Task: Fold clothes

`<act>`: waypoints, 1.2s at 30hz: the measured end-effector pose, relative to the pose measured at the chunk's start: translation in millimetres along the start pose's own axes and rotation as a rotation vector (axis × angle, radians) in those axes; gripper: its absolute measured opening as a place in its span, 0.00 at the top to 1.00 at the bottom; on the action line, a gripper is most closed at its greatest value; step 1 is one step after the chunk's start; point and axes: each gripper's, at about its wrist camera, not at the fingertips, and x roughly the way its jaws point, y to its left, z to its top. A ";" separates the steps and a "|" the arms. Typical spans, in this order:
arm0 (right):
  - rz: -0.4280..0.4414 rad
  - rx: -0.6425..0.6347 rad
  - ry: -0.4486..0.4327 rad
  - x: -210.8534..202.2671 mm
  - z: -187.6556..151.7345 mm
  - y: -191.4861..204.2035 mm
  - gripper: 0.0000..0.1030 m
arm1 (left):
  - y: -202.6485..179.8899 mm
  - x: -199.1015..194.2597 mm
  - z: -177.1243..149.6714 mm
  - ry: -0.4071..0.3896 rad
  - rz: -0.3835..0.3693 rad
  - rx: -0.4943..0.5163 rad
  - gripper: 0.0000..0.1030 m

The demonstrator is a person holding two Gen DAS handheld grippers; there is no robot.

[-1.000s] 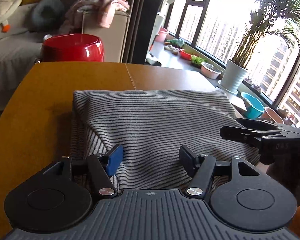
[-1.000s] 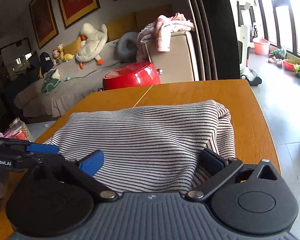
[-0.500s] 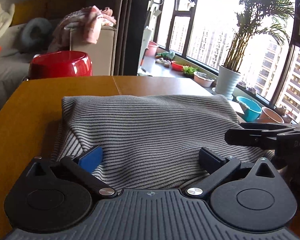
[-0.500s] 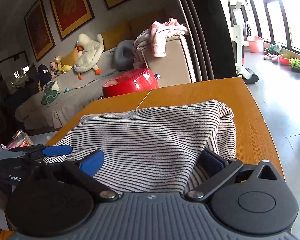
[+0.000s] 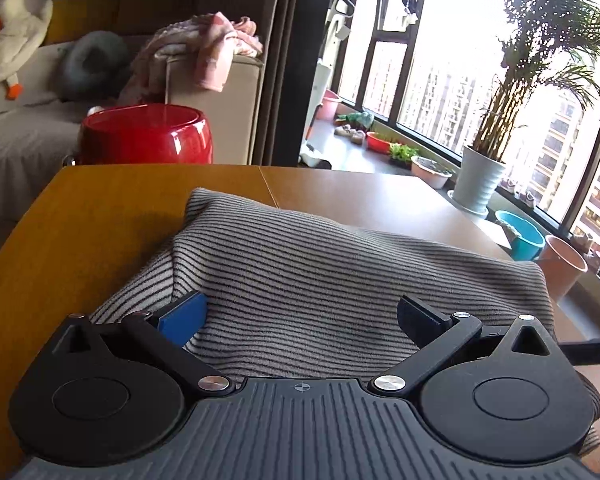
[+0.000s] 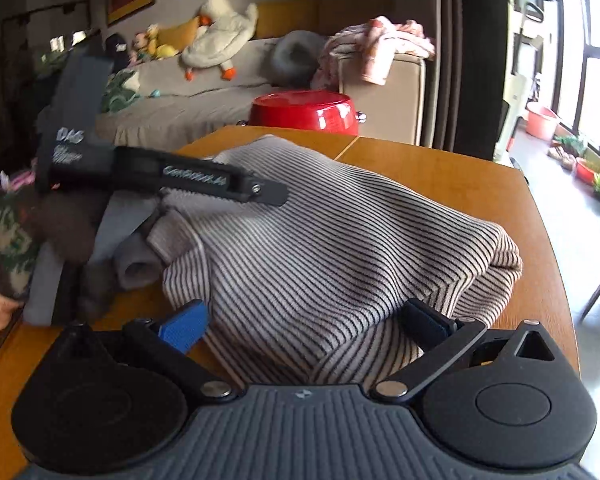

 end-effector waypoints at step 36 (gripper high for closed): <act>-0.075 -0.091 -0.051 -13.0 32.9 -12.2 0.00 | 14.7 -24.4 14.0 0.054 -0.093 -0.155 0.09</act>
